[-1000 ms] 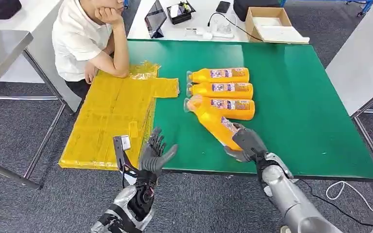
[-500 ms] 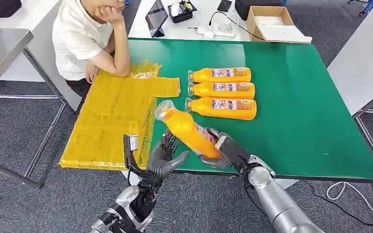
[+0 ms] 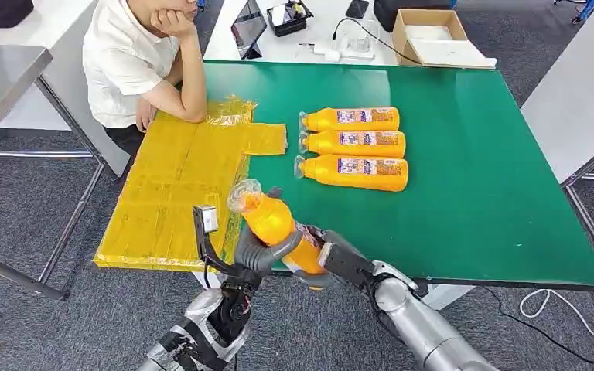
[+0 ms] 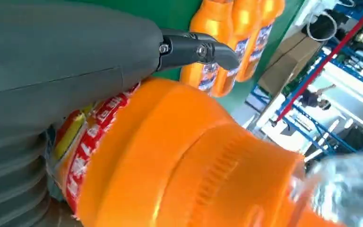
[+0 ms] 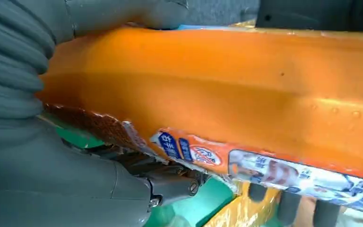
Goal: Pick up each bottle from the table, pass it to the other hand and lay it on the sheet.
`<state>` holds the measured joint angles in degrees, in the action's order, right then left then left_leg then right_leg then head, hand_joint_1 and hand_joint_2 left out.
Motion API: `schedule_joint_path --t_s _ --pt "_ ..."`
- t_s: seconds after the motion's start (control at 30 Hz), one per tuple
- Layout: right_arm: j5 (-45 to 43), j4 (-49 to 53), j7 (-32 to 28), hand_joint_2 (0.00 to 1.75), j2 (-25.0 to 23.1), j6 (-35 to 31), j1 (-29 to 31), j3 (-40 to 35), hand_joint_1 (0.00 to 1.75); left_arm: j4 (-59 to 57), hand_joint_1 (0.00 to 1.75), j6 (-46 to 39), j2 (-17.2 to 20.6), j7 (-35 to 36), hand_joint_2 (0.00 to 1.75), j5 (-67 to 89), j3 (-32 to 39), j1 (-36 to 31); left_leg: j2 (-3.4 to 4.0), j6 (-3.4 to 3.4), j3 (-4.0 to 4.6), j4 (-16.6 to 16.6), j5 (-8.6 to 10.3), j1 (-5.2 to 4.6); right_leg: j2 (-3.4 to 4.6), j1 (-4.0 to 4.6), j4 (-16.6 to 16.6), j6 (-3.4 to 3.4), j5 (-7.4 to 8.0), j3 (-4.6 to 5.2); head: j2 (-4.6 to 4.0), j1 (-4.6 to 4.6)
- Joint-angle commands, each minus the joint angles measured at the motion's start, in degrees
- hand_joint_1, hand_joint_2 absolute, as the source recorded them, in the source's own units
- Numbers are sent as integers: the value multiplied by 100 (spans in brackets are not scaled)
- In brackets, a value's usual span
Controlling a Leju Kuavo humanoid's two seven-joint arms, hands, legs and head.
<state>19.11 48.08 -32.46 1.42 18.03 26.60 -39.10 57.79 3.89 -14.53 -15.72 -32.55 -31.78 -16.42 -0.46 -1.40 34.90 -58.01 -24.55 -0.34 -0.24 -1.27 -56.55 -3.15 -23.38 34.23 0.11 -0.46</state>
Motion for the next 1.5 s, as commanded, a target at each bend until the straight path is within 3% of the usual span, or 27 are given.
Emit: schedule_joint_path --t_s 0.03,0.07,0.1,0.13,0.3,0.33,0.5,0.63,0.67,0.7,0.8,0.9,0.97,1.0,1.07,1.17,1.23,1.27,1.33,1.37,1.5 --pt "-385 250 97 175 -158 -100 19 -118 175 -238 175 200 96 -40 175 35 -188 -268 9 9 -10 -2 -7 7 7 8 1 13 -3 -10 2 2" --pt "-394 365 128 175 -191 -245 -42 -62 148 -231 175 190 120 -49 175 46 -185 -249 7 7 -9 1 -5 3 6 4 0 10 -3 -7 2 0" --pt "-420 455 139 175 -203 -288 -85 -22 40 -226 175 179 127 -49 175 46 -172 -240 16 16 -29 -2 -16 13 13 15 2 24 -10 -28 2 0" --pt "-628 678 115 175 -262 -257 -221 133 0 -186 175 168 120 -68 175 -20 -92 -207 8 10 -11 1 -6 8 7 9 2 14 -3 -10 2 2" --pt "-905 1215 187 175 -321 -182 -477 281 0 -14 175 362 189 43 175 -324 70 -160 12 9 -6 -3 -9 6 12 7 -2 13 -4 -4 2 0" --pt "-943 1303 184 0 -349 -269 -537 357 0 63 175 351 213 26 175 -331 97 -134 13 7 -2 -1 -6 3 13 4 -2 9 -2 -1 2 0" --pt "-910 1422 140 0 -375 -388 -591 381 0 141 175 333 265 -13 175 -333 160 -129 10 7 -1 2 -4 2 10 3 -1 10 -1 -1 2 0" --pt "-390 2302 -25 0 -362 -1424 -1175 600 0 319 175 -302 375 -251 175 -452 903 -44 11 9 -5 2 -6 5 11 5 0 12 -3 -5 2 4" --pt "-134 2854 -125 0 -321 -1806 -1520 643 0 43 175 -3108 512 -1177 175 2072 769 -316 20 14 -13 -1 -13 11 19 12 -1 19 -7 -12 2 0" --pt "-28 3209 -186 0 -291 -1941 -1710 640 0 -174 175 -4386 406 -1464 175 2789 1034 -463 3 12 -9 5 -6 6 3 6 1 15 -6 -11 2 2" --pt "301 3619 -147 0 -369 -2480 -1787 610 0 -877 175 -4389 -260 -1658 175 5555 3473 -900 13 19 -17 -5 -17 16 13 17 -4 25 -11 -14 2 0" --pt "300 3603 -147 0 -375 -2480 -1746 609 0 -984 175 -4389 -222 -1677 175 5527 3486 -974 21 18 -1 -8 -10 18 9 21 -8 20 -6 7 2 0" --pt "536 3507 -278 0 -417 -2852 -1703 651 0 -763 175 -4389 -470 -1512 175 7216 4434 -930 -23 12 -2 -1 -1 17 -26 18 1 17 -14 -6 2 0" --pt "363 3689 -754 175 -475 -3000 -1741 684 0 -678 175 -4389 -517 -1429 175 8107 4803 -1017 -3 12 -11 -2 -8 19 -2 20 6 19 -10 -10 0 4" --pt "-172 4158 -754 175 -432 -2631 -1816 611 0 -911 175 -4389 -355 -848 175 9303 4962 -1264 26 12 -1 -13 -13 20 18 20 -5 17 -7 0 2 2" --pt "20 4156 -671 175 -456 -2592 -1831 575 0 -2502 175 -4389 210 454 175 10431 4271 -2096 27 20 -3 -13 -11 19 9 20 -13 25 -11 1 2 4" --pt "31 4030 -695 175 -482 -2578 -1796 582 0 -2753 175 -4389 239 528 175 10361 4243 -2250 -14 20 -1 0 3 16 -22 17 -1 22 -8 -5 2 2" --pt "9 3894 -709 175 -520 -2484 -1752 589 0 -3281 175 -4102 373 945 175 10607 3992 -2514 -10 25 -17 5 0 20 -17 22 5 30 -9 -19 2 -2" --pt "-34 3848 -751 175 -550 -2424 -1740 609 0 -3478 175 -3856 420 1108 175 10647 3890 -2652 -10 15 2 0 5 15 -12 16 0 18 -3 -2 2 4" --pt "-143 3819 -754 175 -590 -2259 -1711 637 0 -3926 175 -2809 504 1470 175 10612 3790 -2912 1 18 -7 -1 -1 20 -2 21 0 22 -5 -8 2 2" --pt "-178 3767 -754 175 -636 -2182 -1691 692 0 -4095 175 -2092 626 1712 175 10625 3656 -3029 8 13 -4 -1 -1 14 3 15 -3 15 -5 -2 2 2"
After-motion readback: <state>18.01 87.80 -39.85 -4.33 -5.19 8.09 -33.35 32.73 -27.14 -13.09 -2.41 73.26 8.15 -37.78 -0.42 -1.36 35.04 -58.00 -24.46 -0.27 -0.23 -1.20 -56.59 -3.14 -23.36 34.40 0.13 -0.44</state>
